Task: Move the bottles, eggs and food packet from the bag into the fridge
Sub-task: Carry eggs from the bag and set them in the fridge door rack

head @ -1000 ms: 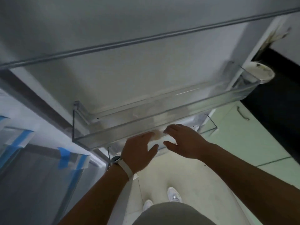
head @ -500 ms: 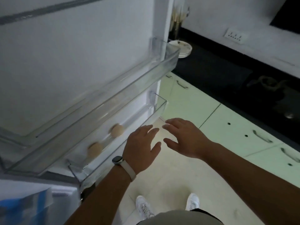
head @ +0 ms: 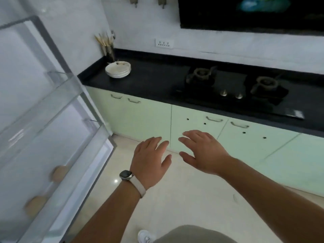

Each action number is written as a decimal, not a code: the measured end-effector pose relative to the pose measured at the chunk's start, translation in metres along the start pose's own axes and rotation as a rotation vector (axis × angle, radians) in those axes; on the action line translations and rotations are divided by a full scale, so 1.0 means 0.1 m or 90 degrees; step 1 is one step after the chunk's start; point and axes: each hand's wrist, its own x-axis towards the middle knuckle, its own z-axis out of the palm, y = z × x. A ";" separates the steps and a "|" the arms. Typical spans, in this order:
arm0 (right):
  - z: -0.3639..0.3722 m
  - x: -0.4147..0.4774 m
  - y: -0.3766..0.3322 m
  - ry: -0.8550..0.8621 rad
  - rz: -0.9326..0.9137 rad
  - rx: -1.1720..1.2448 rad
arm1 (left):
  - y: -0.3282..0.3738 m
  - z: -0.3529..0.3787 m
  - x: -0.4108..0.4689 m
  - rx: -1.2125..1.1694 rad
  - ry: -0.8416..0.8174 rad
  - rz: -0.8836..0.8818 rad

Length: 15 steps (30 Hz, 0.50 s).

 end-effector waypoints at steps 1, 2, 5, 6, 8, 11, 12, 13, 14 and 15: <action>-0.02 -0.17 0.15 0.005 0.024 0.006 | 0.20 0.03 0.05 0.002 -0.006 0.023; -0.03 -0.36 0.31 0.011 0.049 0.010 | 0.40 0.06 0.10 0.002 -0.013 0.047; -0.06 -0.93 0.75 0.030 0.127 0.026 | 1.01 0.18 0.21 0.006 -0.023 0.133; -0.07 -1.12 0.89 0.032 0.151 0.030 | 1.21 0.22 0.25 0.005 -0.030 0.157; -0.08 -1.46 1.14 0.036 0.194 0.036 | 1.57 0.29 0.32 0.005 -0.046 0.190; -0.09 -1.98 1.50 0.064 0.251 0.037 | 2.15 0.43 0.40 0.001 -0.068 0.245; -0.10 -2.16 1.61 0.075 0.273 0.036 | 2.34 0.48 0.42 0.000 -0.075 0.268; -0.12 -2.32 1.71 0.086 0.294 0.035 | 2.52 0.52 0.45 -0.002 -0.082 0.290; -0.14 -2.49 1.81 0.095 0.315 0.036 | 2.70 0.57 0.49 -0.004 -0.088 0.313; -0.17 -2.64 1.89 0.102 0.335 0.037 | 2.87 0.60 0.52 -0.005 -0.092 0.335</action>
